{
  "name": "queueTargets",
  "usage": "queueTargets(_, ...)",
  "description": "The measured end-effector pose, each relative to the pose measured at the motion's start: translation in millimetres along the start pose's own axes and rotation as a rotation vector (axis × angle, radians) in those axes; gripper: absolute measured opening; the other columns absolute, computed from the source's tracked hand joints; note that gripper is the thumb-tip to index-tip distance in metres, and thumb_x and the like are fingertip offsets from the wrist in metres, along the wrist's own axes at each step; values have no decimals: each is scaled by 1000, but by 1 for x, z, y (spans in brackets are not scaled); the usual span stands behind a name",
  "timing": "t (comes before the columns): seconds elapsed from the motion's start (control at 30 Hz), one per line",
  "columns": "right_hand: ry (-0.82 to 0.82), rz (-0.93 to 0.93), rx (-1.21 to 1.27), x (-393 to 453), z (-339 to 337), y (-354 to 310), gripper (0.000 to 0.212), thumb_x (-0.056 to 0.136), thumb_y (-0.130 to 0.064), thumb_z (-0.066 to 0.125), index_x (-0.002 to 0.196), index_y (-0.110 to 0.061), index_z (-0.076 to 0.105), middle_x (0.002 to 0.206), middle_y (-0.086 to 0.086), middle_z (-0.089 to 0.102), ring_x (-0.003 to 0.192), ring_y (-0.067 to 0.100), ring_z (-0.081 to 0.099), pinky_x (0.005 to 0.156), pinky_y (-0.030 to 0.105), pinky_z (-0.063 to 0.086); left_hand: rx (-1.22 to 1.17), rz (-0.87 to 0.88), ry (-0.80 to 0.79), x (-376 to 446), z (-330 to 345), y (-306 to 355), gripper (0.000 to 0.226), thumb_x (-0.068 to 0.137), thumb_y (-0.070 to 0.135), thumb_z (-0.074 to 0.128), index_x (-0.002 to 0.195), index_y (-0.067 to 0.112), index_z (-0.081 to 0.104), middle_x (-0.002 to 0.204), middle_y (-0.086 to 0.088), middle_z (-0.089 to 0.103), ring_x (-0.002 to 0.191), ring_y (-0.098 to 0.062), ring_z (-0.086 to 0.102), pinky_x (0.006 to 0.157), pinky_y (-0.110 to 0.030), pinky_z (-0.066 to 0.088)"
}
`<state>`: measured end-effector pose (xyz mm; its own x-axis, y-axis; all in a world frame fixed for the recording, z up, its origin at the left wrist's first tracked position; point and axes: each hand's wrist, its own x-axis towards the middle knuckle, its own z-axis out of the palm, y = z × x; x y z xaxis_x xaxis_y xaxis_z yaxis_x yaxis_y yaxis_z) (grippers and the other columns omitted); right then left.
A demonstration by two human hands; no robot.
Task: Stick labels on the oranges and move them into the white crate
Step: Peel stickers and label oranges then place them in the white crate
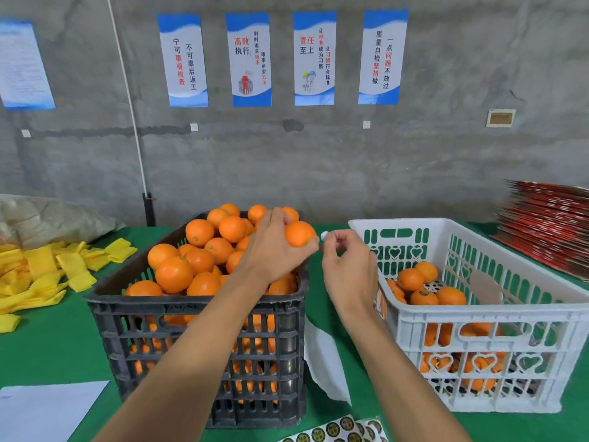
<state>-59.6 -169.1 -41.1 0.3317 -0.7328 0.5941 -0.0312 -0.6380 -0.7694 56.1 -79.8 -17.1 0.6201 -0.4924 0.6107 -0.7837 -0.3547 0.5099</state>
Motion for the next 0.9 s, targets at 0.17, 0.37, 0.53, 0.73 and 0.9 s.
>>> queueTargets(0.17, -44, 64, 161, 12, 0, -7, 18, 102, -31, 57, 100, -22, 72, 93, -4, 74, 74, 25, 73, 73, 42, 56, -50, 216, 51, -1, -3, 0, 56, 74, 65, 69, 111, 29, 46, 110, 8, 48, 98, -10, 51, 82, -33, 51)
queueTargets(0.37, -244, 199, 541, 15, -16, 5, 16, 102, -28, 62, 106, -26, 77, 93, -9, 77, 85, 9, 72, 73, 35, 61, -48, 364, 52, 1, -5, -1, 64, 74, 62, 76, 119, 29, 45, 114, 9, 43, 101, -7, 51, 79, -33, 54)
queueTargets(0.53, -370, 88, 324, 5, -18, 4, 50, 95, -55, 62, 135, -26, 60, 109, -13, 74, 101, 1, 68, 96, 38, 56, 41, 524, 45, 4, -3, 11, 56, 79, 45, 78, 121, 22, 48, 115, 5, 43, 95, -14, 54, 70, -39, 52)
queueTargets(0.73, -215, 351, 424, 6, -36, 26, 36, 85, -48, 78, 97, -16, 69, 87, 8, 77, 85, 25, 75, 87, 50, 60, 107, 635, -235, -4, 0, 31, 60, 85, 47, 70, 131, 16, 49, 125, 5, 47, 96, -11, 56, 79, -41, 55)
queueTargets(0.9, 8, 383, 323, 12, -61, 40, 77, 98, -36, 67, 159, -16, 25, 149, 12, 51, 132, 26, 57, 111, 44, 46, 365, 614, -92, -38, 7, 56, 36, 94, 49, 62, 115, 21, 57, 112, 5, 55, 94, -14, 58, 65, -42, 51)
